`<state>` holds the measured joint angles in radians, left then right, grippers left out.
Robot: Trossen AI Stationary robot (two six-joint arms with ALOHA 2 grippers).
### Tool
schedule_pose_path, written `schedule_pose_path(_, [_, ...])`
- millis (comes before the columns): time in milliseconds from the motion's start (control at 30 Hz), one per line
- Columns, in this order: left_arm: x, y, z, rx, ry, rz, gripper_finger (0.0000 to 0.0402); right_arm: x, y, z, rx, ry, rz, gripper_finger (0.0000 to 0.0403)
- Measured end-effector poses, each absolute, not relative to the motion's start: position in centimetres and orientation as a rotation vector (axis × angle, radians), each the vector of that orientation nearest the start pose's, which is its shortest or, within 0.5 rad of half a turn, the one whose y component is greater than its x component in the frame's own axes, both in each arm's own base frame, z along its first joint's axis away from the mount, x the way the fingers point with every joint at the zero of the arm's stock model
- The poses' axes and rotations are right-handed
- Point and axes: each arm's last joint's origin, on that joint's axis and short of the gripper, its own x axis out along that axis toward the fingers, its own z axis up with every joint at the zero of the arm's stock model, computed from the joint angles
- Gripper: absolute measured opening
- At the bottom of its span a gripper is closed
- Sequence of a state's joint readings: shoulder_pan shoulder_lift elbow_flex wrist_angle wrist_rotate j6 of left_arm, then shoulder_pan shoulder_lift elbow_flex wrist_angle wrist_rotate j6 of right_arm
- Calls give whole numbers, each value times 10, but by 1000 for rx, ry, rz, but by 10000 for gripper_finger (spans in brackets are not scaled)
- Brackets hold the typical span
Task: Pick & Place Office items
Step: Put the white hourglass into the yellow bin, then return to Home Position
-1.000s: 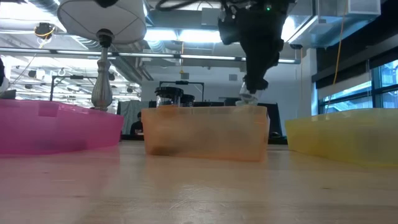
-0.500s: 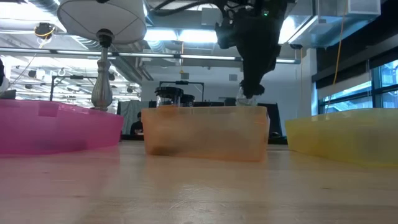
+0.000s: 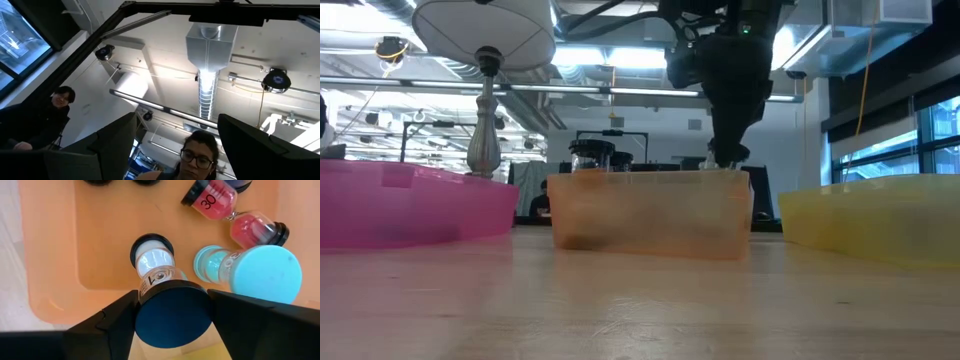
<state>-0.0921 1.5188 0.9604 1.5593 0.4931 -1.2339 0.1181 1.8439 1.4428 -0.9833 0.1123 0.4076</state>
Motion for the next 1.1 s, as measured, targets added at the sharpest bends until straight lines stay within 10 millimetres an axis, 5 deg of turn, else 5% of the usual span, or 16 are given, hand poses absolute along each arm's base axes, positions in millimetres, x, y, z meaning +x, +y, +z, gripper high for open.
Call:
schedule_pose_path(333, [294, -41, 367, -895, -520, -1049, 276, 356, 37, 226, 164, 1345, -302, 289])
schedule_pose_path(700, [294, -41, 367, -898, -522, -1045, 276, 344, 41, 295, -34, 1350, -179, 267])
schedule_pose_path(1100, [304, -39, 360, -920, -465, -928, 276, 264, 41, 377, -105, 1039, -134, 245])
